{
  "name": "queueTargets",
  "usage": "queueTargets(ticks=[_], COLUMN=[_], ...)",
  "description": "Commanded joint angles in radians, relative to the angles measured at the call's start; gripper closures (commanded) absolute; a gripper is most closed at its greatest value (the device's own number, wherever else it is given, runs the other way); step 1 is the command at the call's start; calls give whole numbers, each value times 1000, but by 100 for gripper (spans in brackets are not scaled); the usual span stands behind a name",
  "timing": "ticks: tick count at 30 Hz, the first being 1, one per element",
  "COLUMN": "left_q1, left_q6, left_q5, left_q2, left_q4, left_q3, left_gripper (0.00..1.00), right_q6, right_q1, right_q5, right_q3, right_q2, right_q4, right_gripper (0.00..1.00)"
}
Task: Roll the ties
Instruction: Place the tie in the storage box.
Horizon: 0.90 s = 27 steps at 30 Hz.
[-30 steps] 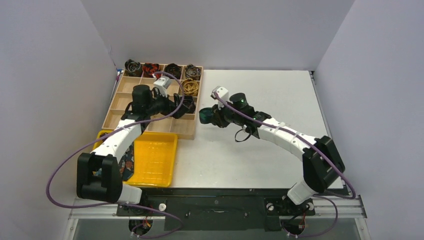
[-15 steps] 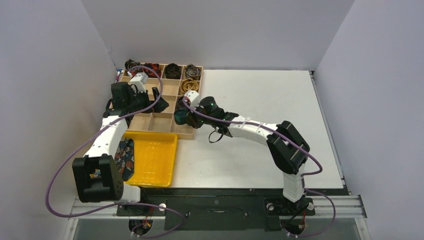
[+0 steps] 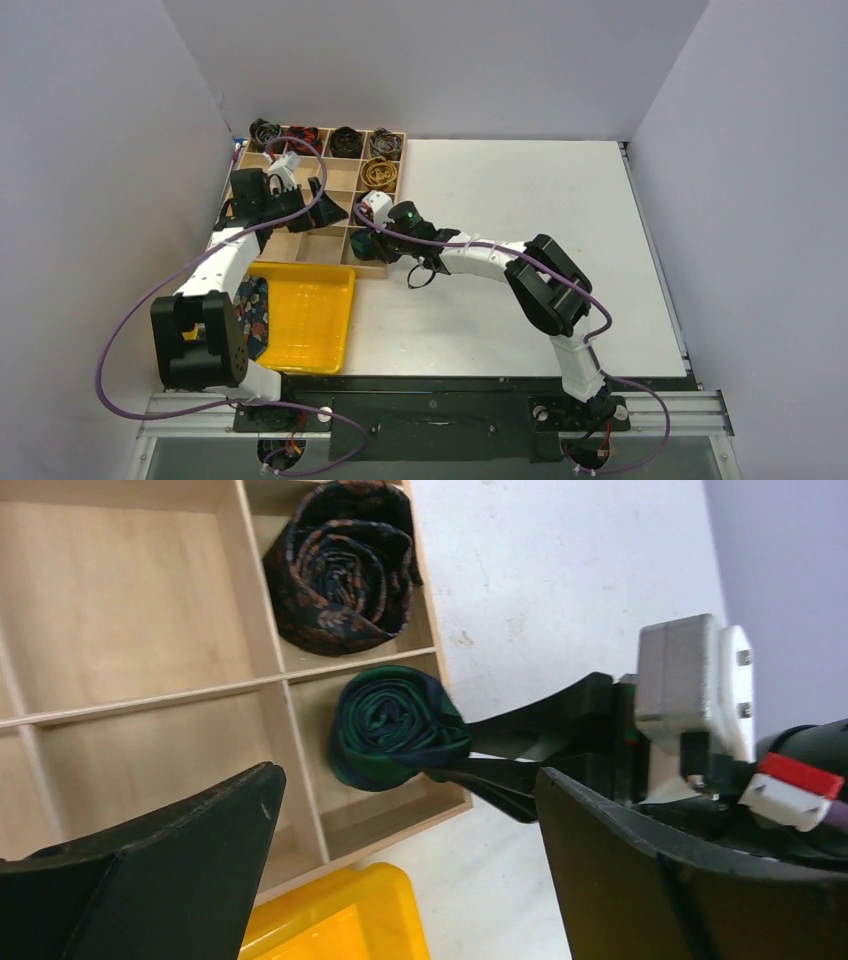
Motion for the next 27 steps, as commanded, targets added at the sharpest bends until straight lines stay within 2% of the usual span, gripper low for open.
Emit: queueTargets(ticks=[1,3,6,8,11,18,23,27], left_q1=[4,5,4,4,-4,-55,-121,-136], left_q6=[-232,-361,-561,-659,-759,-856,-873,-868], left_q5=[178,225,261,269,277,263,246,242], left_q2=[45,70,117,147,194,265,335,398], left_q4=[192,314,469,564,682,744,747,741], left_q3=[-43,-82,-145,-173,-190,-180,-165,-143], left_gripper=[8,18,41,53,65,67,67,66], right_q6=[-18,-16,-12,-12,-30,-54,-55,-55], right_q1=[22,24,30,33,45,54,59,66], right_q5=[65,89,126,154,190,203,213,221], right_q3=[0,-16,-44,-70,-107,-145,-152,-162], right_q2=[16,23,26,25,25,42,52,54], right_q4=[52,74,113,152,208,261,273,282], right_gripper=[100,100,100,100,100,97,96,92])
